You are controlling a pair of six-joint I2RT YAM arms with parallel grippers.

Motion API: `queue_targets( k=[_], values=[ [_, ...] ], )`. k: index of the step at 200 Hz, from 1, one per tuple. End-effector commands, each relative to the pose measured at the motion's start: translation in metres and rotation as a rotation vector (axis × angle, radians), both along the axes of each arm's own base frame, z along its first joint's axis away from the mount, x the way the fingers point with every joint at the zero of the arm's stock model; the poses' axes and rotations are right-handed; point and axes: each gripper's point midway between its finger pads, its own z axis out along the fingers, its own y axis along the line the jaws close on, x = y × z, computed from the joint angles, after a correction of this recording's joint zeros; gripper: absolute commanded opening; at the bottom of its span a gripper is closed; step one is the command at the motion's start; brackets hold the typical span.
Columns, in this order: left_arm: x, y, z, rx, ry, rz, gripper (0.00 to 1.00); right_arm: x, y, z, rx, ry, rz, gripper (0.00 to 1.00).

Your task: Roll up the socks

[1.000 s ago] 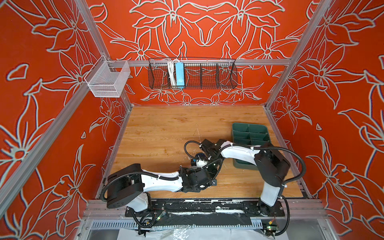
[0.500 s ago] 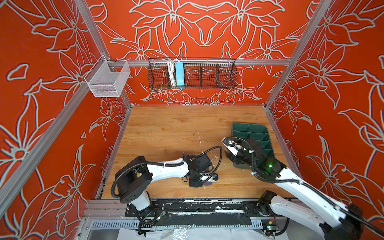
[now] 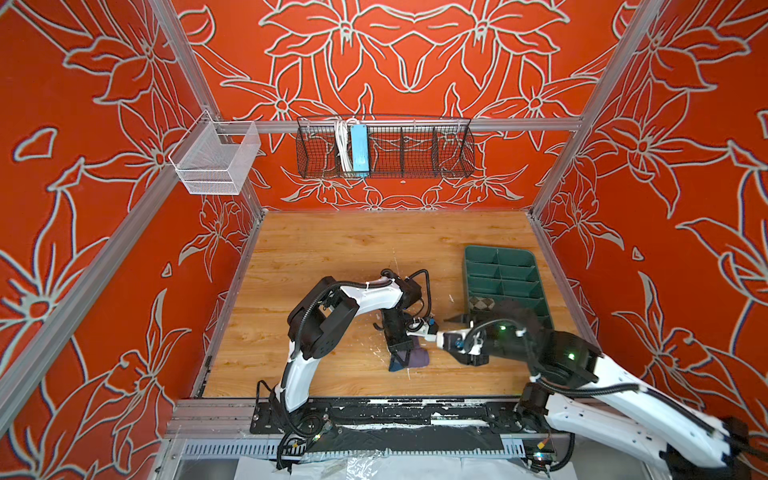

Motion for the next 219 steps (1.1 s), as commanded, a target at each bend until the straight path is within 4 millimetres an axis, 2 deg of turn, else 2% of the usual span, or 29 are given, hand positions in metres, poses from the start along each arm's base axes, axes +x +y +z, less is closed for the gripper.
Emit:
queue_targets(
  k=[1, 22, 38, 67, 97, 112, 125, 154, 164, 171, 181, 199, 201, 202, 204, 205, 206, 219],
  values=[
    [-0.008, 0.006, 0.000, 0.033, 0.081, 0.015, 0.08, -0.004, -0.003, -0.048, -0.179, 0.009, -0.035, 0.62],
    [-0.009, 0.006, -0.001, 0.039, 0.085, 0.017, 0.08, -0.008, 0.030, -0.068, -0.110, 0.031, -0.038, 0.64],
    [-0.007, 0.006, -0.002, 0.043, 0.083, 0.020, 0.08, -0.005, 0.044, -0.084, -0.103, 0.046, -0.060, 0.67],
    [-0.006, 0.006, -0.004, 0.051, 0.086, 0.023, 0.08, 0.014, 0.047, -0.117, -0.194, 0.030, -0.157, 0.72],
    [-0.006, 0.006, -0.003, 0.049, 0.085, 0.021, 0.09, 0.017, 0.051, -0.142, -0.261, 0.032, -0.151, 0.72],
    [-0.005, 0.005, -0.001, 0.039, 0.074, 0.020, 0.11, 0.020, 0.052, -0.148, -0.295, 0.034, -0.158, 0.66],
    [-0.005, 0.004, 0.001, 0.028, 0.068, 0.019, 0.13, 0.020, 0.054, -0.153, -0.319, 0.038, -0.152, 0.56],
    [-0.005, 0.001, 0.012, -0.023, 0.043, 0.014, 0.20, 0.016, 0.051, -0.165, -0.396, 0.074, -0.131, 0.23],
    [-0.006, -0.001, 0.016, -0.045, 0.033, 0.006, 0.23, 0.014, 0.050, -0.168, -0.415, 0.084, -0.128, 0.08],
    [-0.005, -0.001, 0.018, -0.055, 0.013, 0.004, 0.25, 0.012, 0.048, -0.170, -0.430, 0.094, -0.126, 0.00],
    [-0.004, -0.003, 0.023, -0.082, -0.015, 0.004, 0.27, 0.009, 0.045, -0.172, -0.446, 0.109, -0.116, 0.00],
    [0.007, -0.005, 0.034, -0.130, -0.130, 0.013, 0.37, 0.006, 0.038, -0.173, -0.482, 0.127, -0.123, 0.00],
    [0.009, -0.006, 0.034, -0.132, -0.149, 0.016, 0.44, 0.006, 0.037, -0.173, -0.488, 0.129, -0.123, 0.00],
    [0.011, -0.006, 0.035, -0.135, -0.163, 0.018, 0.52, 0.006, 0.036, -0.173, -0.492, 0.131, -0.124, 0.00],
    [0.014, -0.006, 0.037, -0.141, -0.189, 0.023, 0.85, 0.005, 0.035, -0.173, -0.496, 0.133, -0.123, 0.00],
    [0.015, -0.006, 0.037, -0.143, -0.202, 0.025, 0.94, 0.005, 0.035, -0.173, -0.500, 0.135, -0.122, 0.00],
    [0.017, -0.006, 0.037, -0.145, -0.216, 0.028, 0.98, 0.005, 0.035, -0.173, -0.502, 0.136, -0.122, 0.00],
    [0.039, -0.004, 0.048, -0.178, -0.398, 0.063, 0.97, 0.003, 0.028, -0.172, -0.538, 0.151, -0.124, 0.00]
  ],
)
